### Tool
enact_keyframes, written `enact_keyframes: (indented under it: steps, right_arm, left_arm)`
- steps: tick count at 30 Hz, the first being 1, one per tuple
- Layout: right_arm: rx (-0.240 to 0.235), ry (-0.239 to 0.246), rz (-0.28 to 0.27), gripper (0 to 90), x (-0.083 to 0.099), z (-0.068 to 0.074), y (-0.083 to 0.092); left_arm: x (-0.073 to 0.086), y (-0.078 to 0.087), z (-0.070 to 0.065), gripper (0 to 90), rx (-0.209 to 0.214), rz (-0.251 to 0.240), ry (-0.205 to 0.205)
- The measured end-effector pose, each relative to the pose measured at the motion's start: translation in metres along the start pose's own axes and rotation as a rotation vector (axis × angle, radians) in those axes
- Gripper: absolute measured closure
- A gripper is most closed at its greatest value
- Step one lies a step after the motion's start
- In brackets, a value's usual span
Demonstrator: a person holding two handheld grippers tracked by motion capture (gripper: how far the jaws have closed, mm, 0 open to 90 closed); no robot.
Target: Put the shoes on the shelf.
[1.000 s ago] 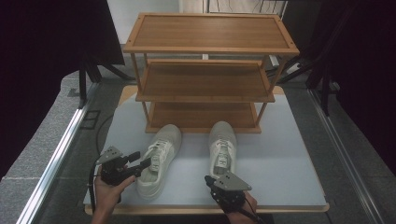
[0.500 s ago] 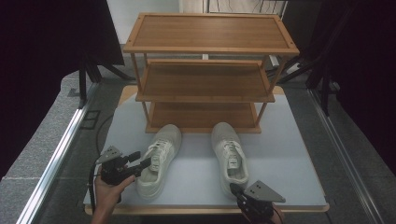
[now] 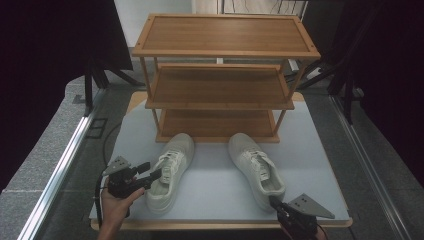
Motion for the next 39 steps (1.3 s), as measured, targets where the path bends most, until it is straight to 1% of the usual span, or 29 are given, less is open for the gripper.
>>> enact_keyframes:
  steps: [6, 10, 13, 15, 16, 19, 21, 23, 26, 27, 32, 34, 36, 37, 38, 39]
  right_arm:
    - [0.018, -0.02, 0.0, 89.4, 0.004, -0.011, 0.004]
    - [0.021, -0.039, -0.003, 89.3, 0.007, -0.018, 0.006]
    - [0.007, -0.036, -0.004, 89.2, 0.007, -0.017, 0.006]
    - [0.005, -0.022, -0.024, 88.0, 0.003, -0.014, 0.006]
    - [-0.009, -0.018, -0.036, 87.1, 0.0, -0.013, 0.006]
    - [-0.022, -0.006, -0.066, 83.8, -0.007, -0.011, 0.007]
    - [-0.04, 0.002, -0.099, 81.0, -0.014, -0.011, 0.009]
    - [-0.043, 0.007, -0.126, 80.0, -0.022, -0.014, 0.012]
    - [-0.032, 0.018, -0.148, 77.9, -0.031, -0.025, 0.015]
    - [-0.027, 0.018, -0.152, 77.3, -0.034, -0.029, 0.015]
    - [-0.003, 0.034, -0.146, 68.4, -0.037, -0.054, 0.01]
    - [0.003, 0.021, -0.148, 63.7, -0.036, -0.065, 0.005]
    - [-0.014, -0.013, -0.156, 61.3, -0.034, -0.074, 0.0]
    - [-0.022, -0.02, -0.156, 60.4, -0.033, -0.076, -0.003]
    - [-0.026, -0.022, -0.153, 59.2, -0.032, -0.078, -0.006]
    - [-0.03, -0.02, -0.149, 57.5, -0.031, -0.08, -0.009]
  left_arm:
    - [0.0, 0.001, 0.0, 41.9, -0.002, -0.001, 0.002]
    - [-0.001, 0.001, 0.001, 41.9, -0.002, -0.003, 0.002]
    - [-0.001, 0.001, 0.0, 41.9, -0.002, -0.004, 0.002]
    - [-0.001, 0.001, 0.0, 41.9, -0.003, -0.001, 0.001]
    - [0.0, 0.001, 0.0, 41.8, -0.003, 0.0, 0.0]
    - [0.0, 0.001, 0.0, 41.8, -0.001, 0.002, -0.002]
    - [-0.001, 0.001, -0.001, 41.7, -0.005, 0.0, -0.002]
    - [-0.001, 0.002, -0.001, 41.7, -0.005, -0.001, -0.002]
    - [-0.002, 0.003, -0.001, 41.6, -0.009, -0.001, -0.005]
    - [-0.003, 0.004, -0.001, 41.6, -0.015, -0.008, -0.006]
    - [-0.005, 0.007, -0.001, 41.3, -0.028, -0.005, -0.02]
    - [-0.005, 0.006, 0.001, 41.2, -0.042, 0.006, -0.021]
    - [-0.004, 0.004, 0.003, 41.1, -0.054, 0.016, -0.019]
    - [-0.003, 0.004, 0.004, 41.0, -0.064, 0.019, -0.018]
    - [-0.003, 0.003, 0.004, 40.9, -0.064, 0.023, -0.018]
    - [-0.003, 0.002, 0.004, 40.7, -0.07, 0.025, -0.021]
Point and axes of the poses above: each handheld gripper's, and its own axes: y roughly backward along the jaws, x roughly out of its underside, z roughly to its left, the point moved 8 cm from there along -y, roughly forward along the jaws, and after that the axes turned 12 degrees about y, right-handed, at the moved point
